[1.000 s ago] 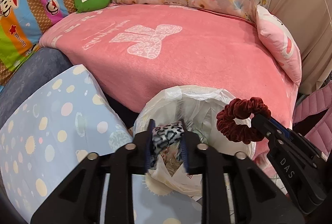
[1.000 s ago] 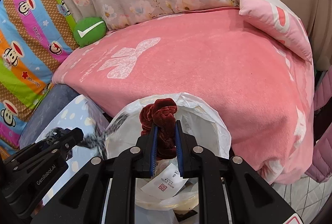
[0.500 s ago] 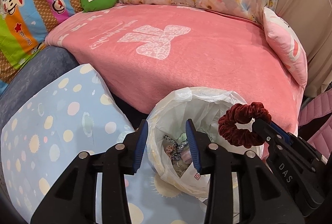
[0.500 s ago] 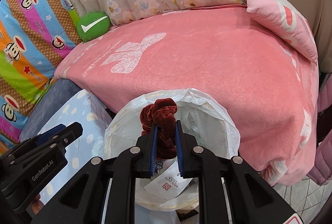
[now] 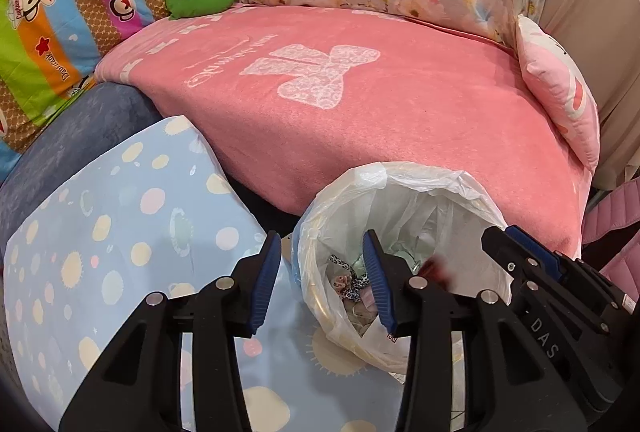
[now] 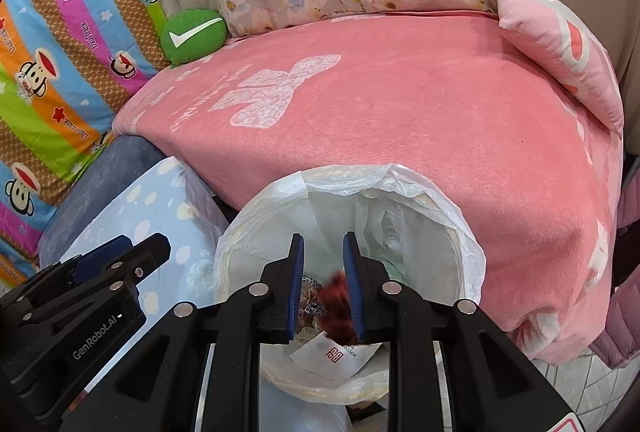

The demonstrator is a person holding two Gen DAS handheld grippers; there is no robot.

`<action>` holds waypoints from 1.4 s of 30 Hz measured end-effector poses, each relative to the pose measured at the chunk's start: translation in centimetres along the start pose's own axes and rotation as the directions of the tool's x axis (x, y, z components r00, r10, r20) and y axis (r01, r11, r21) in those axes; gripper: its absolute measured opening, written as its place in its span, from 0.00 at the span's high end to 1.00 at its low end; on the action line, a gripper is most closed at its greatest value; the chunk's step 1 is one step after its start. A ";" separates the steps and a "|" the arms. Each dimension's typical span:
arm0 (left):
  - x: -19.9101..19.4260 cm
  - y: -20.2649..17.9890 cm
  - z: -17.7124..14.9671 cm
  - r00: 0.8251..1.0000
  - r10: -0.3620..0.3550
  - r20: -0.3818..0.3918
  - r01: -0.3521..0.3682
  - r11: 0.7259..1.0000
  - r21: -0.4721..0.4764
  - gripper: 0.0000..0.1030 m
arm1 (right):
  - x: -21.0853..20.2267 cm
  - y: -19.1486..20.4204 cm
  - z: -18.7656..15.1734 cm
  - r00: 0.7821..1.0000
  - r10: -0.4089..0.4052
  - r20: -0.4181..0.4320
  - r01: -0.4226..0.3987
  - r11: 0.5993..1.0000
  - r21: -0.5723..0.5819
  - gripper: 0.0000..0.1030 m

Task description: Collect trash

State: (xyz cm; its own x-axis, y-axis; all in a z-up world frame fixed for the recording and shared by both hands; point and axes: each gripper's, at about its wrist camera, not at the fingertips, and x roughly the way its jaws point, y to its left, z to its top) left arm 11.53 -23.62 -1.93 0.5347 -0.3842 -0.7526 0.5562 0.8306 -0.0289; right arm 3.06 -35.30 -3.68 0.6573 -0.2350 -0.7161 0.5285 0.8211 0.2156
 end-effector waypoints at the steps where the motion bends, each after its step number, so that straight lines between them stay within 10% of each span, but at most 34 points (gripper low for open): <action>1: 0.0 0.1 0.0 1.000 0.001 0.000 -0.001 1.000 -0.002 0.61 | 0.0 0.1 0.0 1.000 0.000 -0.001 0.000 1.000 -0.003 0.79; 42: -0.2 4.6 -5.9 0.994 0.100 -0.037 -0.101 0.995 -0.025 0.33 | -0.7 2.2 -5.1 0.988 -0.143 -0.058 0.129 0.972 -0.197 0.31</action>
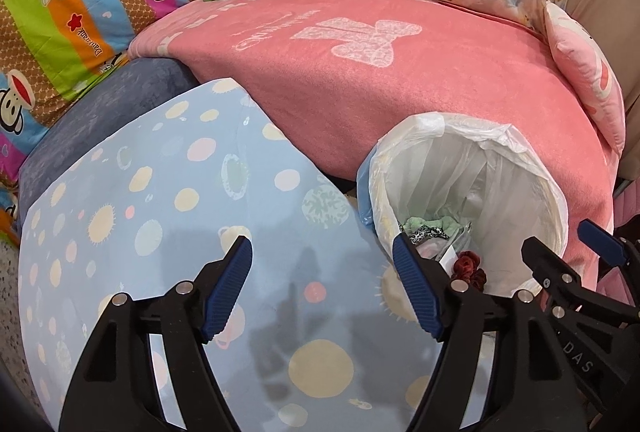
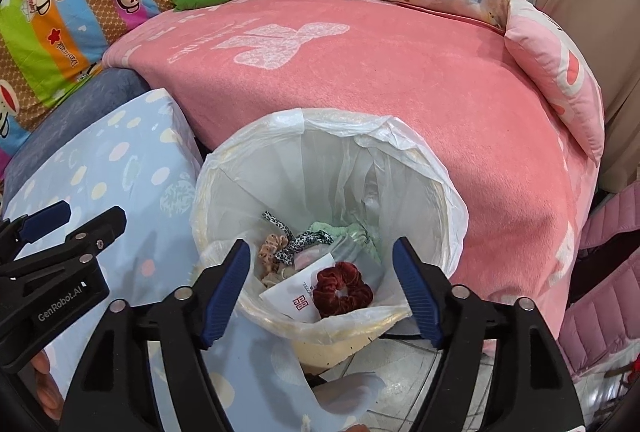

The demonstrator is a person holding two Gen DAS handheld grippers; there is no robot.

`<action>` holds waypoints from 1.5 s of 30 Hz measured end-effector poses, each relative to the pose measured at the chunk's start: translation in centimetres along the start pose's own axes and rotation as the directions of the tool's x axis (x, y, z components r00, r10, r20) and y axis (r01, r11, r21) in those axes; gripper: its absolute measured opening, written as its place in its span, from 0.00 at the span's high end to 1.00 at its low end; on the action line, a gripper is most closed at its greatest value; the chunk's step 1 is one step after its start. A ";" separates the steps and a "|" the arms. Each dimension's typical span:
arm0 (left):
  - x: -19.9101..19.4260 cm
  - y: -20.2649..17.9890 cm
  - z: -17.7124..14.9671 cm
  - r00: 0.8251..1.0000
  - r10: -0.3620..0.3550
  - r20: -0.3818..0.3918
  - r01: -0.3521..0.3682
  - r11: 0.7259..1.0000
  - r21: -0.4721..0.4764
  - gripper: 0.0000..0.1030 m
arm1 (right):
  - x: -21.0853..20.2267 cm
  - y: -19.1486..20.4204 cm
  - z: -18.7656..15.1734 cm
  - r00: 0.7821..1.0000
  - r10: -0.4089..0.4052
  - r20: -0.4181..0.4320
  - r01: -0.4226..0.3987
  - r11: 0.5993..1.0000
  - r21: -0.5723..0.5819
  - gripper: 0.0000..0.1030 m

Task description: Collect trash

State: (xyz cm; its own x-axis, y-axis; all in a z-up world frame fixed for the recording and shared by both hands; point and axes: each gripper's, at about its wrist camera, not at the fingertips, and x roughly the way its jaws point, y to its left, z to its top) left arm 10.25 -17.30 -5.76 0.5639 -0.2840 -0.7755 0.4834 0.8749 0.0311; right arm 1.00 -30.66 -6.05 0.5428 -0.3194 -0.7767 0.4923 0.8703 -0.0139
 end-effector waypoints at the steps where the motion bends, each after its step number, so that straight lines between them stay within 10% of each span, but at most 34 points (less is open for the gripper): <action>1: 0.0 0.0 -0.1 1.000 0.001 -0.001 -0.001 1.000 -0.002 0.33 | 0.0 0.0 -0.1 1.000 -0.001 0.001 0.001 1.000 -0.001 0.30; 10: -0.4 -0.4 -0.2 0.999 0.036 0.029 -0.036 0.999 0.012 0.15 | -0.3 -0.2 -0.7 1.000 -0.024 0.011 0.024 0.999 -0.022 0.07; 45: -1.1 -1.9 -0.5 0.996 0.072 0.050 -0.073 0.997 0.029 0.10 | -1.1 -2.1 -1.6 0.998 -0.061 0.032 0.061 0.998 0.001 0.07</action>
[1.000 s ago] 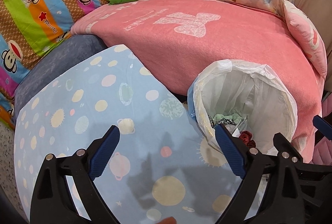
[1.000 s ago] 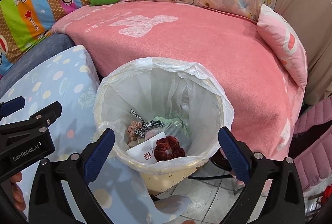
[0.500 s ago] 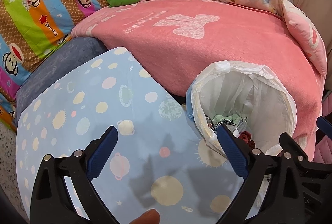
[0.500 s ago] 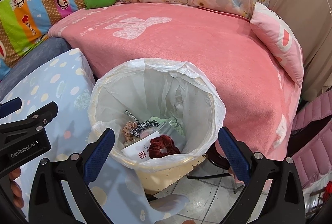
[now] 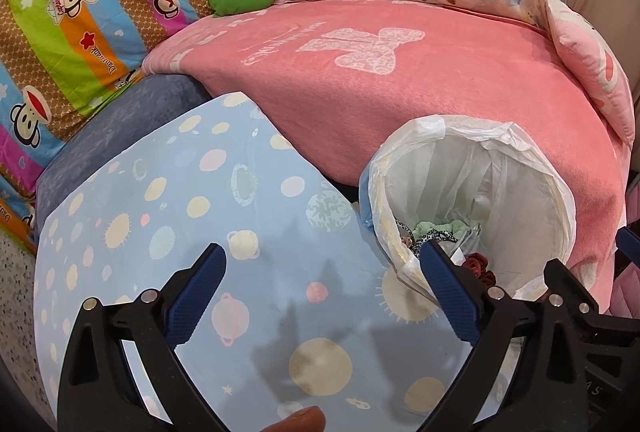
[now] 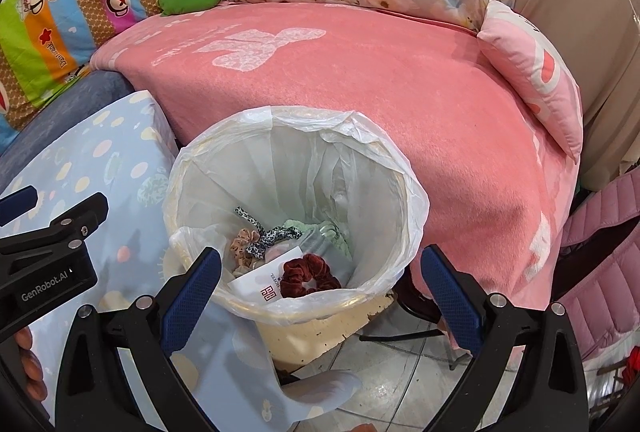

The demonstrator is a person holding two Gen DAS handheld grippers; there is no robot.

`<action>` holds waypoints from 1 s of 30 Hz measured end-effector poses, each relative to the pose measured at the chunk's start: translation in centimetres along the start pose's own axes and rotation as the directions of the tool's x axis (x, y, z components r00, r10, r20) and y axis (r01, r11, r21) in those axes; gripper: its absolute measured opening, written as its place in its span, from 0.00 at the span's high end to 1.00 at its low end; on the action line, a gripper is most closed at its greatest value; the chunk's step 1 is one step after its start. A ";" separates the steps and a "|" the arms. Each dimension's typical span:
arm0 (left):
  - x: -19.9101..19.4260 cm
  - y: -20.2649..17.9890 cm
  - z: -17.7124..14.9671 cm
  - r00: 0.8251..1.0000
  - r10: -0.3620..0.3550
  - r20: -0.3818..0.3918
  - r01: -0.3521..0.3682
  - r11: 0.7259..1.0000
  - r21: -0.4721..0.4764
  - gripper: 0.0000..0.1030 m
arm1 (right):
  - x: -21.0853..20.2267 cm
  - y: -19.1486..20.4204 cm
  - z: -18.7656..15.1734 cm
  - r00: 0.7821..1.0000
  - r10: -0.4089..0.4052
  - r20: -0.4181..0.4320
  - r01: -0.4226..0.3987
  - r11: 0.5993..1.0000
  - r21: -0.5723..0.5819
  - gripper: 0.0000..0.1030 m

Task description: Collect trash

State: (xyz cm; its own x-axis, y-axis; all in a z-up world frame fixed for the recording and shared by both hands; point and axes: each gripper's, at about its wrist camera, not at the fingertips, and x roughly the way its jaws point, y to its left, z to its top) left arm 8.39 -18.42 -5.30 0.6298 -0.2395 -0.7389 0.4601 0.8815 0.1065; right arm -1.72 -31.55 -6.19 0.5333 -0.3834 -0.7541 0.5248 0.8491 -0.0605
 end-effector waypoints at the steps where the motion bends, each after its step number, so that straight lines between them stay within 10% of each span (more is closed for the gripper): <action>1: 0.0 -0.1 -0.1 1.000 -0.002 0.000 0.002 1.000 0.000 0.10 | 0.0 0.0 0.0 1.000 -0.001 -0.001 0.001 1.000 -0.002 0.07; 30: 0.0 -1.5 -0.7 1.000 0.005 -0.019 -0.004 1.000 0.015 0.10 | -0.3 -0.4 -0.9 1.000 -0.021 -0.021 0.020 1.000 -0.009 0.07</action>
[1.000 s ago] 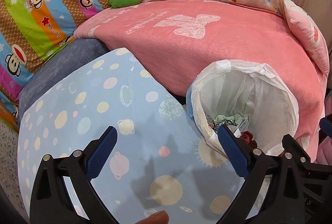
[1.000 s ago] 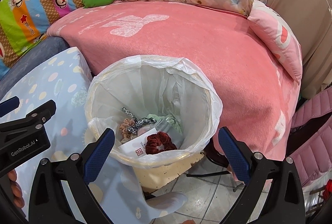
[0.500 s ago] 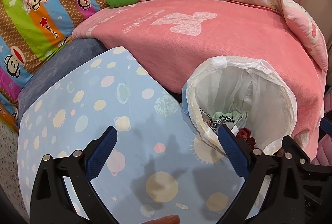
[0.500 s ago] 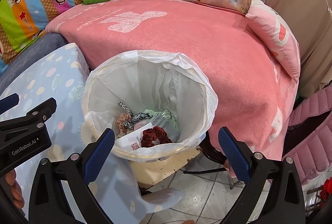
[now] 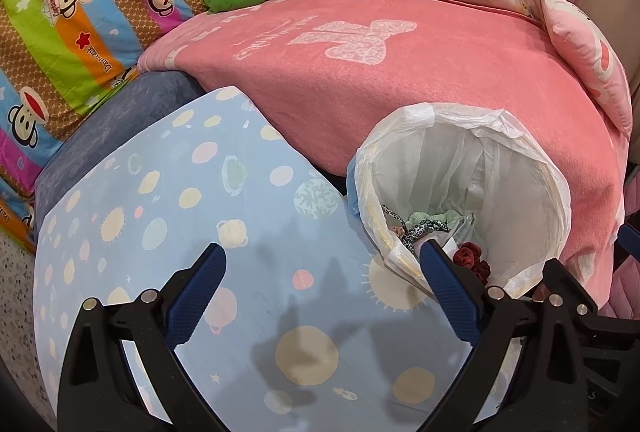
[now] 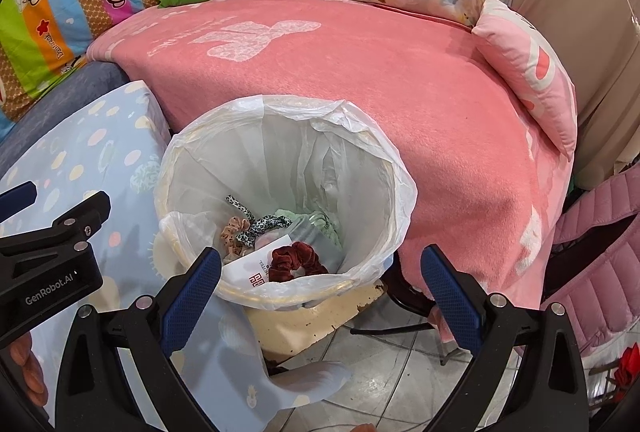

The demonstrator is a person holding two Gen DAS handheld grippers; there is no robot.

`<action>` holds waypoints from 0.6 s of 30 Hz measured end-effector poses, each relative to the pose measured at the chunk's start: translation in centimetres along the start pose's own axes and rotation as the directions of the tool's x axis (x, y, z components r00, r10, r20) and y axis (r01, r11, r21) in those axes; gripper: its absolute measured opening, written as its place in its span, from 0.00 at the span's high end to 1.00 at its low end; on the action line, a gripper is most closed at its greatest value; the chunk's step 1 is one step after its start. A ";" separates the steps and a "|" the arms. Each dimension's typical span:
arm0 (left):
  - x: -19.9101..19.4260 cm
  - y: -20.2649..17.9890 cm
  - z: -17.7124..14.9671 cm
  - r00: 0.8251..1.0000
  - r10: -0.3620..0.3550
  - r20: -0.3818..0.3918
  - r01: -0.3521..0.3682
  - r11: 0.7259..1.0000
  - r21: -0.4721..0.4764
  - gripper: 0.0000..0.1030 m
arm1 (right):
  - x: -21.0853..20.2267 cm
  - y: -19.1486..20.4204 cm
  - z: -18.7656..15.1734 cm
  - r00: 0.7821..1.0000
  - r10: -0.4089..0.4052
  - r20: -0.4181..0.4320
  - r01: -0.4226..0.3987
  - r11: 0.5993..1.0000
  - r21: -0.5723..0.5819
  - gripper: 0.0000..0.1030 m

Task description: Collect trash

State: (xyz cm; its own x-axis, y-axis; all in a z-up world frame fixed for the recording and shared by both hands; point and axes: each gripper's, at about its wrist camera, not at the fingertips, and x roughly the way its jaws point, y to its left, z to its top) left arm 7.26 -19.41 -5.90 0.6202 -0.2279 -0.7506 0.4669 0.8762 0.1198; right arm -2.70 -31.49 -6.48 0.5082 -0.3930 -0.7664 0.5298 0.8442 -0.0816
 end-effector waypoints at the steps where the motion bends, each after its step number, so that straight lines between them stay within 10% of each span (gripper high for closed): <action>1: 0.0 0.0 0.0 1.000 0.002 0.001 -0.002 1.000 0.002 0.10 | 0.0 -0.1 0.0 1.000 0.000 -0.001 0.000 1.000 0.001 0.07; 18: 0.0 -0.1 0.0 1.000 0.003 0.000 -0.003 1.000 0.005 0.10 | 0.1 -0.3 0.0 1.000 -0.001 -0.002 0.001 1.000 0.000 0.07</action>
State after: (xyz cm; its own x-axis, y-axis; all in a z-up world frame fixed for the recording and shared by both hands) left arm 7.25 -19.48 -5.90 0.6219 -0.2252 -0.7500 0.4678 0.8749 0.1252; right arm -2.79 -31.76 -6.55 0.5068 -0.3928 -0.7674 0.5301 0.8439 -0.0819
